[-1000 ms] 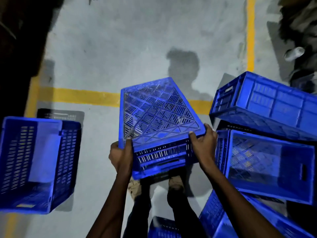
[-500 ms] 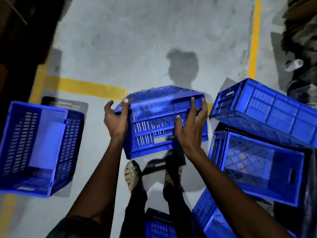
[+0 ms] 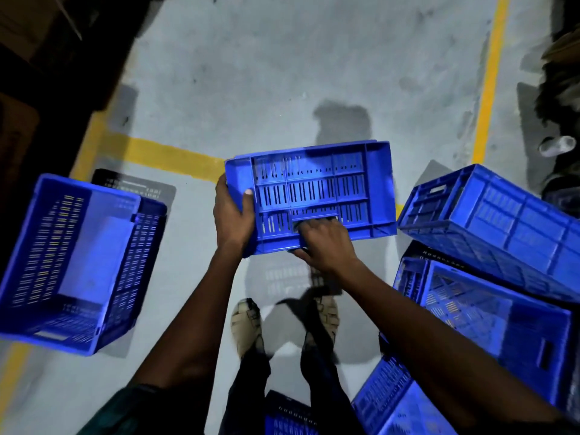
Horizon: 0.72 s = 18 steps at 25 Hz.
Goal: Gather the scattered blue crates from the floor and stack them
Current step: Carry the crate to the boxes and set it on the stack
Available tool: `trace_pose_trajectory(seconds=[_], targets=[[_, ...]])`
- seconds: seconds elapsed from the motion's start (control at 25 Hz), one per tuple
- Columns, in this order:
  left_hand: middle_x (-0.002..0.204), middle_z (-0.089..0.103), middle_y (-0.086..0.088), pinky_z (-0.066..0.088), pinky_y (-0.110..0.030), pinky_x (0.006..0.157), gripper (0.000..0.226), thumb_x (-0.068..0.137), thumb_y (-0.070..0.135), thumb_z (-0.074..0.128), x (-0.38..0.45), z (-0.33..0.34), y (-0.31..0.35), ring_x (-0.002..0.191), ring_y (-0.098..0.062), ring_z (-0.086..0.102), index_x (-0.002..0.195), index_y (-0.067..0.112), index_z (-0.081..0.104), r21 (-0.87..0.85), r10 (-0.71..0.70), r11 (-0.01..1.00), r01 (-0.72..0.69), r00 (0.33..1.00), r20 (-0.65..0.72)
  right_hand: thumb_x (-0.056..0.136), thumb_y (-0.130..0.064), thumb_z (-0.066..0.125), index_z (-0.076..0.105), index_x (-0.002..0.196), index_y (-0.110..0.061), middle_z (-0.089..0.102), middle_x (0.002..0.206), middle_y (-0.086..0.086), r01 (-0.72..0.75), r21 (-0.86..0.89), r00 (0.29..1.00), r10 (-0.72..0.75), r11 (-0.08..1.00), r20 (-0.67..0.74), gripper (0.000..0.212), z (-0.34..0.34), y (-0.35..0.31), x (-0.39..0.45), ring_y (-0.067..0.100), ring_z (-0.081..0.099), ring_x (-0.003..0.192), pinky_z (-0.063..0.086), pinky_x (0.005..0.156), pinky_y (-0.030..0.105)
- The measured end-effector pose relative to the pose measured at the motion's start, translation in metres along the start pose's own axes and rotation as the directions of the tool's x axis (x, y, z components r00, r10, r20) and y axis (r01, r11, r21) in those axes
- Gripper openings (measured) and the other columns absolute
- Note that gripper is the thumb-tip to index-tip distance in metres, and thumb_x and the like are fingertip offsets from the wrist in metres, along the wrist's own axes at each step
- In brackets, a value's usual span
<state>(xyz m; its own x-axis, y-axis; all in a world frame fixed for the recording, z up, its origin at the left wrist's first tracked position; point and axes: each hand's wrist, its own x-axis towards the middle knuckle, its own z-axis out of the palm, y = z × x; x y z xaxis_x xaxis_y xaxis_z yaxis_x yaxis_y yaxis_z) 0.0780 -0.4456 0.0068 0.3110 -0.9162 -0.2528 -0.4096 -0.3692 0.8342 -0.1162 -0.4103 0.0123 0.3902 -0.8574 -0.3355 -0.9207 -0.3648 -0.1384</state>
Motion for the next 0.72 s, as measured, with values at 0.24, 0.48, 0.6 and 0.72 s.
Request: trace_pose_trajectory(seconds=[0.24, 0.48, 0.6, 0.72], targets=[[0.143, 0.048, -0.002, 0.038, -0.027, 0.102, 0.063, 0.096, 0.039, 0.056, -0.065, -0.031, -0.007, 0.130, -0.015, 0.045, 0.149, 0.016, 0.030, -0.032, -0.171, 0.985, 0.171, 0.985, -0.012, 0.078, -0.054, 0.067, 0.063, 0.096, -0.018, 0.072, 0.091, 0.005, -0.091, 0.066, 0.996, 0.091, 0.994, 0.008, 0.040, -0.046, -0.001, 0.025, 0.028, 0.068, 0.085, 0.047, 0.070, 0.033], [0.145, 0.043, -0.010, 0.036, -0.030, 0.102, 0.077, 0.094, 0.039, 0.060, -0.131, -0.074, -0.025, 0.133, -0.024, 0.043, 0.153, 0.010, 0.020, -0.101, -0.416, 0.907, 0.410, 0.908, -0.052, 0.079, -0.069, 0.055, 0.065, 0.090, -0.018, 0.072, 0.085, 0.012, -0.252, 0.094, 0.967, 0.254, 0.963, -0.013, 0.053, -0.098, -0.016, -0.009, 0.032, 0.068, 0.085, 0.048, 0.070, 0.036], [0.148, 0.040, -0.011, 0.037, -0.041, 0.111, 0.082, 0.092, 0.047, 0.058, -0.161, -0.088, -0.020, 0.137, -0.026, 0.041, 0.153, 0.009, 0.018, -0.105, -0.470, 0.879, 0.464, 0.882, -0.036, 0.075, -0.067, 0.061, 0.071, 0.097, -0.016, 0.072, 0.081, 0.017, -0.346, 0.228, 0.931, 0.364, 0.910, -0.041, 0.057, -0.119, -0.038, -0.066, 0.034, 0.068, 0.082, 0.051, 0.068, 0.037], [0.150, 0.038, -0.015, 0.031, -0.040, 0.115, 0.082, 0.091, 0.045, 0.058, -0.187, -0.111, 0.003, 0.139, -0.028, 0.038, 0.152, 0.006, 0.020, -0.137, -0.465, 0.880, 0.455, 0.884, -0.053, 0.067, -0.067, 0.054, 0.073, 0.091, -0.015, 0.071, 0.074, 0.016, -0.457, 0.379, 0.861, 0.507, 0.805, -0.040, 0.060, -0.148, -0.076, -0.126, 0.034, 0.068, 0.077, 0.050, 0.062, 0.035]])
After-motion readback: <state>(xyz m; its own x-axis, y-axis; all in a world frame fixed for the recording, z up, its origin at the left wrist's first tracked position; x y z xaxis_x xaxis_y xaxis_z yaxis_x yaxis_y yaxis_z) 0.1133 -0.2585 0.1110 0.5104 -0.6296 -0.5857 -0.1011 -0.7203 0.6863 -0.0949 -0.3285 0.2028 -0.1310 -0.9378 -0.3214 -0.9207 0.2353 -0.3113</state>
